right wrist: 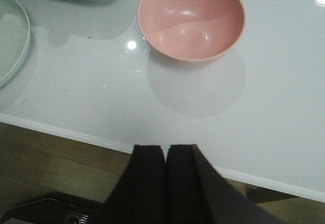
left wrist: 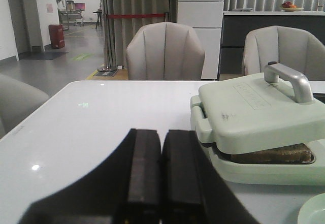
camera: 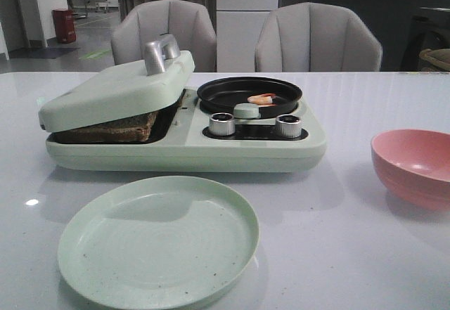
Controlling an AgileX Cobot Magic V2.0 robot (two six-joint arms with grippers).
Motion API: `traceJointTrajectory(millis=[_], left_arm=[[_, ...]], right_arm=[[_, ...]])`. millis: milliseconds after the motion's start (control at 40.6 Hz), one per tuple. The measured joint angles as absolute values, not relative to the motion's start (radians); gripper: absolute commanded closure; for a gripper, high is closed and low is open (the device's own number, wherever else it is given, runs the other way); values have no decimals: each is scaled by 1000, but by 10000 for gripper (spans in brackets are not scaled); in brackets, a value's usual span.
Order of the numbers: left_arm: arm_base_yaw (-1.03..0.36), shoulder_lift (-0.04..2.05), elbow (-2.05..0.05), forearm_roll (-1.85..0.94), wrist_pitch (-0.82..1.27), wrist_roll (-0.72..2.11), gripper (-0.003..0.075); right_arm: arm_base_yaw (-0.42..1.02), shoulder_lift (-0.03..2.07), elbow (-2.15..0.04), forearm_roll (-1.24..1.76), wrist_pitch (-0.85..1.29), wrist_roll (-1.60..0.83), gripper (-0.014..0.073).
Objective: Make breakfast with bread and shrimp
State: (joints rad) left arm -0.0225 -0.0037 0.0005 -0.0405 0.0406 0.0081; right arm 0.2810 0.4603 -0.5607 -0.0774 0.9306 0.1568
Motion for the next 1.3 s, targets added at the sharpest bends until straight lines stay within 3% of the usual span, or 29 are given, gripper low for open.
traceJointTrajectory(millis=[369, 615, 837, 1305], left_arm=[[-22, -4, 0, -41, 41, 8, 619], [-22, -4, 0, -41, 41, 8, 619], [-22, -4, 0, -41, 41, 8, 619], [-22, -4, 0, -41, 41, 8, 619]], right_arm=[[247, 385, -534, -80, 916, 157, 559], [54, 136, -256, -155, 524, 157, 559], [-34, -8, -22, -165, 246, 157, 559], [-36, -10, 29, -169, 108, 157, 559]])
